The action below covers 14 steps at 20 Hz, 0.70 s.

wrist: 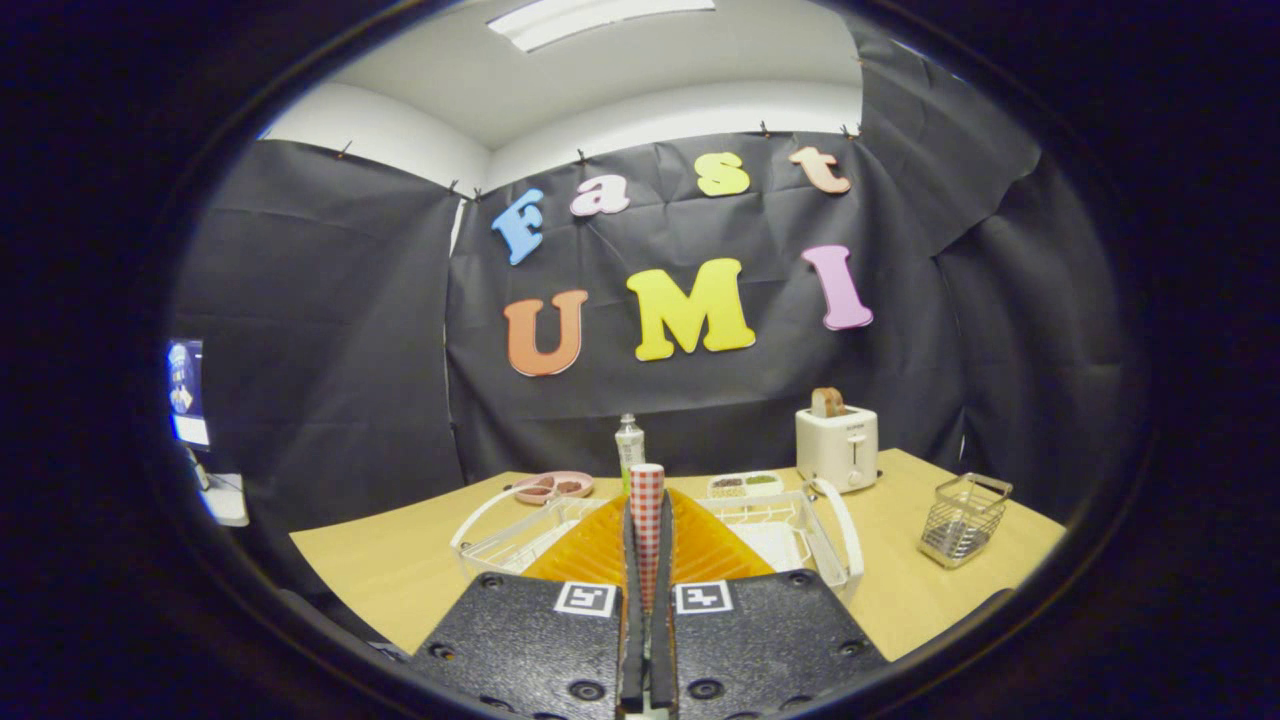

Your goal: Take the plate from the dish rack, then take the spoon from the basket and place it into the plate.

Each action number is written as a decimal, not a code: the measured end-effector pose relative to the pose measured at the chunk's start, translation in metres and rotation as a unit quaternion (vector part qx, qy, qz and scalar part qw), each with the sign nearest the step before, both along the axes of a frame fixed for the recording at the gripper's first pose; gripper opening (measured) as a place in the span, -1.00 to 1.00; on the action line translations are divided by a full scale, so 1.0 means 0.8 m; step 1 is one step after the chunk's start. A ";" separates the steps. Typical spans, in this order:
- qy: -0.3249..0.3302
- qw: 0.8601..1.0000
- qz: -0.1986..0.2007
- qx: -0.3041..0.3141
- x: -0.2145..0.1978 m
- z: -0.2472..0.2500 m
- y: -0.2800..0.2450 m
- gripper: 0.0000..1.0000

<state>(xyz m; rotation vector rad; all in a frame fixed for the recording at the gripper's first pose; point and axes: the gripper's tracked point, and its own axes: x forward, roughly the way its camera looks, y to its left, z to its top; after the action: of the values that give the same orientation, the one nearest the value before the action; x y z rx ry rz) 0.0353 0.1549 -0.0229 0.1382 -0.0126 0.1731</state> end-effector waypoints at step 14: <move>0.008 0.999 -0.025 0.024 -0.013 -0.043 0.020 -0.67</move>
<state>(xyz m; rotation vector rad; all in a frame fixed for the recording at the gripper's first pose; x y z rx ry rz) 0.0252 0.1713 -0.0576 0.1869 -0.0042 0.1220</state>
